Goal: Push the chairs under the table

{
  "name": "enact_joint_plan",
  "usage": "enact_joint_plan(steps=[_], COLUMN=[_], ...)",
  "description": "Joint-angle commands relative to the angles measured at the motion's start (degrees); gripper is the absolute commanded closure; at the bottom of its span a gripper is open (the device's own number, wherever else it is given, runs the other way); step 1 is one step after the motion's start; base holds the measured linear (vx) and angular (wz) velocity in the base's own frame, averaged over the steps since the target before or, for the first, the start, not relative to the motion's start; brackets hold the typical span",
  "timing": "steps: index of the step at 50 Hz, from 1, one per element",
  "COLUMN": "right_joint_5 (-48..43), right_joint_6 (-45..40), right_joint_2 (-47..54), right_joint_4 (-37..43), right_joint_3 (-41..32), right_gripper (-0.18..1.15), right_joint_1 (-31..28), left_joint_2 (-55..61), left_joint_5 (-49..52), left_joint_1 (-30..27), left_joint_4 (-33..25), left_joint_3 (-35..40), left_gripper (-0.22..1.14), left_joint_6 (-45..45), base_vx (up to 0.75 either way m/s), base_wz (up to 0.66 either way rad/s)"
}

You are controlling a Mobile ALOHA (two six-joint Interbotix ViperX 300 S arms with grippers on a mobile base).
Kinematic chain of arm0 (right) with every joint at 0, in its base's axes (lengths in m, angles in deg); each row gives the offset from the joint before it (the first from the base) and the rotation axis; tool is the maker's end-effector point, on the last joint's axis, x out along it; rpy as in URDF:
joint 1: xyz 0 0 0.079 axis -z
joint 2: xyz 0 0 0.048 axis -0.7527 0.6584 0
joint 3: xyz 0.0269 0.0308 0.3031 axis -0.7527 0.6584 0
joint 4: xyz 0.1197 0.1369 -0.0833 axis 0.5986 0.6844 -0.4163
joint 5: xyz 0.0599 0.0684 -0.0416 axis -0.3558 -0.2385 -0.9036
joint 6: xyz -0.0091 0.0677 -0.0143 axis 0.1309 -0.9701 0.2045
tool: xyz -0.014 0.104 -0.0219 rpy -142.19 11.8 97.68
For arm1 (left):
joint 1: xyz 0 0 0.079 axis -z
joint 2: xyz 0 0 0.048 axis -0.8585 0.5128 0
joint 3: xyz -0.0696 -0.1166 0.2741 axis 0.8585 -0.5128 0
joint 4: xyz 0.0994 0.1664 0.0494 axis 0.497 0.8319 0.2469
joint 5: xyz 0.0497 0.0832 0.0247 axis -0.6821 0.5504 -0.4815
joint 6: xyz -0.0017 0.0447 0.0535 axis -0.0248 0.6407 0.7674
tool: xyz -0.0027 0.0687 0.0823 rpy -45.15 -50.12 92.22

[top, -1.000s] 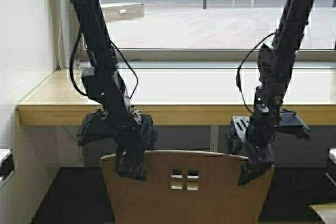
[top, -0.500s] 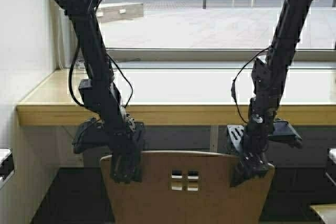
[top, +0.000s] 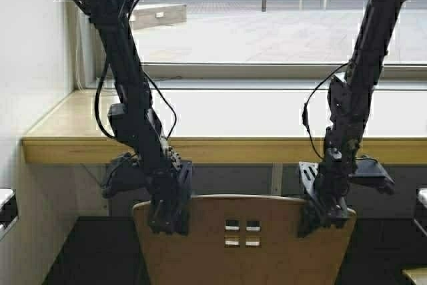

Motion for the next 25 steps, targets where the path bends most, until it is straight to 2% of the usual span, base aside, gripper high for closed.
enact_joint_plan(steps=[1,25], right_joint_5=[0.0,1.2], right_joint_6=[2.6,2.6], right_joint_2=[-0.1,2.0], right_joint_4=[-1.0,-2.7], right_joint_3=[-1.3,-4.5], right_gripper=[0.92,0.93], right_joint_1=[-1.2,-1.2], left_joint_2=[-0.2,-0.4], left_joint_5=[-0.8,-0.7], left_joint_1=[-0.4,-0.4], left_joint_4=[0.3,0.3], left_joint_3=[1.3,1.5], left_gripper=[0.89,0.89], left_joint_6=[0.2,0.2], base_vx=[0.16,0.22], base_wz=[0.04,0.04])
